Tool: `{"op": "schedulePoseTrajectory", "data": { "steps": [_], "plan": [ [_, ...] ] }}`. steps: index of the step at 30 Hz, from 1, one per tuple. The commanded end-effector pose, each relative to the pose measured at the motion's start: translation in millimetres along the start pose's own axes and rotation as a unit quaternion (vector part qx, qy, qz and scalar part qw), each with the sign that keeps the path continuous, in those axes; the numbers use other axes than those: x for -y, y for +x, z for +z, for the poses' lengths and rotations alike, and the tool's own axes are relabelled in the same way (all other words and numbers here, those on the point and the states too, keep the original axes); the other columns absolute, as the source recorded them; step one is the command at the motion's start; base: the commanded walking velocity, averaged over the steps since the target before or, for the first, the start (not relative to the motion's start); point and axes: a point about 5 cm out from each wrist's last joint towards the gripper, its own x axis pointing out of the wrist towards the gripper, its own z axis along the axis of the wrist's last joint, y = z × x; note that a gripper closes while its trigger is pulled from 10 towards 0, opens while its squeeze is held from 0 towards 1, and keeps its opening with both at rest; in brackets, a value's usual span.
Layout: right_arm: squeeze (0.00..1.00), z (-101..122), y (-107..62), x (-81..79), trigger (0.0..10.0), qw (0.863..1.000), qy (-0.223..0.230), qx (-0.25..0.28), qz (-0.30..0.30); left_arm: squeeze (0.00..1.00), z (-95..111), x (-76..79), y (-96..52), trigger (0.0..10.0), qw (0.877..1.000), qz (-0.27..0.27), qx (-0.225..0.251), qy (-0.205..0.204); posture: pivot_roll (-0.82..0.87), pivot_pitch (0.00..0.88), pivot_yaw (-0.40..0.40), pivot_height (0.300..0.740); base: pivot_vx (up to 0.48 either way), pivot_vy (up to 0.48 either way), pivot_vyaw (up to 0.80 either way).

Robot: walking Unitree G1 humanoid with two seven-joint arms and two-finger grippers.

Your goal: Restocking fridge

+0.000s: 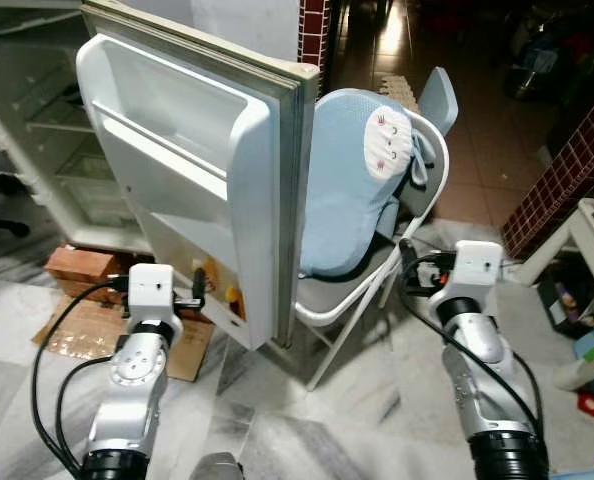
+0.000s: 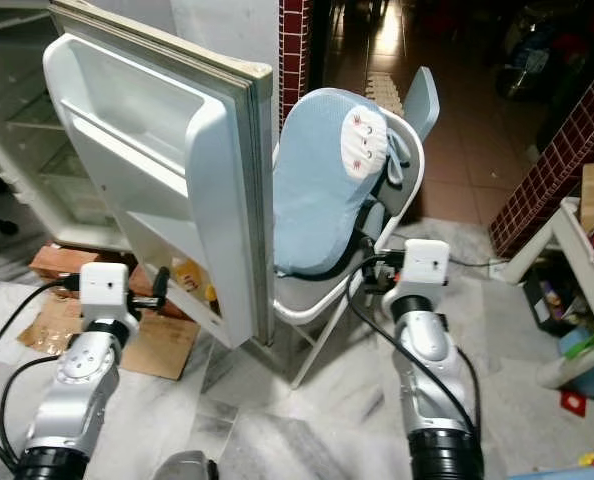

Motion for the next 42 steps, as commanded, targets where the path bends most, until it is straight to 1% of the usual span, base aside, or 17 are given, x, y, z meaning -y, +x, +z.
{"op": "schedulePoseTrajectory", "data": {
  "steps": [1, 4, 6, 9, 14, 18, 22, 23, 26, 28, 29, 32, 33, 36, 38, 40, 42],
  "plan": [
    [0.0, 5.0, -0.3, 5.9, 10.0, 1.0, -0.004, 0.007, -0.007, 0.0, -0.7, 5.6, -0.1, 10.0, 1.0, -0.014, -0.01, -0.007, 0.07, 0.0, -0.018, 0.74, 0.431, 0.0, 0.0],
    [0.0, 6.8, 0.7, 3.6, 10.0, 1.0, -0.008, 0.013, 0.003, 0.0, -4.5, 7.6, -1.7, 10.0, 0.999, -0.021, -0.026, -0.012, 0.07, 0.0, -0.019, 0.74, 0.0, 0.0, 0.0],
    [0.0, 8.2, 1.2, 1.8, 10.0, 1.0, -0.007, 0.018, 0.01, 0.0, -7.6, 8.4, -2.7, 10.0, 0.999, -0.024, -0.038, -0.004, 0.08, 0.0, -0.021, 0.74, 0.0, 0.0, 0.0],
    [0.0, 9.2, 2.3, -0.2, 10.0, 1.0, -0.012, 0.019, 0.012, 0.0, -9.8, 11.1, -4.4, 10.0, 0.998, -0.04, -0.047, 0.0, 0.08, 0.0, -0.022, 0.74, 0.0, 0.0, 0.73],
    [0.0, 11.9, 7.1, 0.3, 10.0, 1.0, -0.011, 0.022, 0.01, 0.0, -17.7, 17.2, -11.0, 10.0, 0.993, -0.072, -0.09, -0.001, 0.08, 0.0, -0.023, 0.74, 0.0, 0.0, 0.75],
    [0.0, 12.8, 10.2, 0.8, 10.0, 1.0, -0.012, 0.021, 0.009, 0.0, -21.1, 17.6, -13.1, 10.0, 0.991, -0.075, -0.107, -0.008, 0.09, 0.0, -0.025, 0.74, 0.0, 0.0, 0.74],
    [0.0, 18.1, 20.8, -4.2, 10.0, 1.0, -0.012, 0.025, 0.012, 0.0, -29.9, 22.8, -19.6, 10.0, 0.982, -0.107, -0.156, -0.01, 0.1, 0.0, -0.029, 0.74, 0.0, 0.0, 0.71],
    [0.0, 20.2, 24.5, -7.3, 10.0, 0.999, -0.011, 0.027, 0.014, 0.0, -33.4, 24.7, -22.4, 10.0, 0.978, -0.116, -0.174, -0.004, 0.1, 0.0, -0.028, 0.74, 0.0, 0.0, 0.7],
    [0.0, 26.5, 36.2, -17.5, 10.0, 0.999, -0.012, 0.032, 0.019, 0.0, -36.5, 24.6, -24.0, 10.0, 0.974, -0.116, -0.193, -0.001, 0.11, 0.0, -0.027, 0.74, 0.0, 0.0, 0.68],
    [0.0, 30.4, 40.7, -22.2, 10.0, 0.999, -0.012, 0.038, 0.024, 0.0, -37.1, 23.9, -23.2, 10.0, 0.974, -0.113, -0.197, -0.001, 0.11, 0.0, -0.028, 0.74, 0.0, 0.0, 0.66],
    [0.0, 35.7, 47.8, -29.3, 10.0, 0.999, -0.013, 0.041, 0.026, 0.0, -36.6, 23.3, -22.2, 10.0, 0.974, -0.111, -0.197, -0.001, 0.11, 0.0, -0.028, 0.74, 0.0, 0.0, 0.58],
    [0.0, 43.4, 57.2, -38.8, 10.0, 0.998, -0.013, 0.047, 0.028, 0.0, -35.8, 23.4, -21.6, 10.0, 0.974, -0.11, -0.199, -0.001, 0.12, 0.0, -0.032, 0.74, 0.0, 0.0, 0.48],
    [0.0, 50.0, 65.0, -47.1, 10.0, 0.998, -0.012, 0.049, 0.026, 0.0, -35.2, 23.8, -21.5, 10.0, 0.974, -0.112, -0.2, 0.002, 0.12, 0.0, -0.035, 0.74, 0.0, 0.0, 0.0],
    [0.0, 64.2, 74.6, -63.8, 10.0, 0.997, 0.023, 0.061, 0.044, 0.0, -34.1, 24.4, -22.1, 10.0, 0.973, -0.112, -0.202, 0.004, 0.14, 0.0, -0.045, 0.74, 0.0, 0.0, 0.0],
    [0.0, 78.8, 76.4, -89.3, 10.0, 0.987, 0.065, 0.076, 0.125, 0.0, -33.5, 23.7, -23.3, 10.0, 0.974, -0.103, -0.202, 0.0, 0.15, 0.0, -0.054, 0.74, 0.0, 0.0, 0.0],
    [0.0, 81.8, 74.9, -97.9, 10.0, 0.98, 0.089, 0.074, 0.161, 0.0, -33.3, 23.6, -23.4, 10.0, 0.974, -0.102, -0.202, 0.0, 0.15, 0.0, -0.055, 0.74, 0.0, 0.0, 0.0],
    [0.0, 82.9, 67.3, -114.6, 10.0, 0.958, 0.128, 0.057, 0.249, 0.0, -33.4, 23.2, -23.0, 10.0, 0.974, -0.101, -0.203, 0.0, 0.15, 0.0, -0.058, 0.74, 0.0, 0.0, 0.0]
  ]
}}
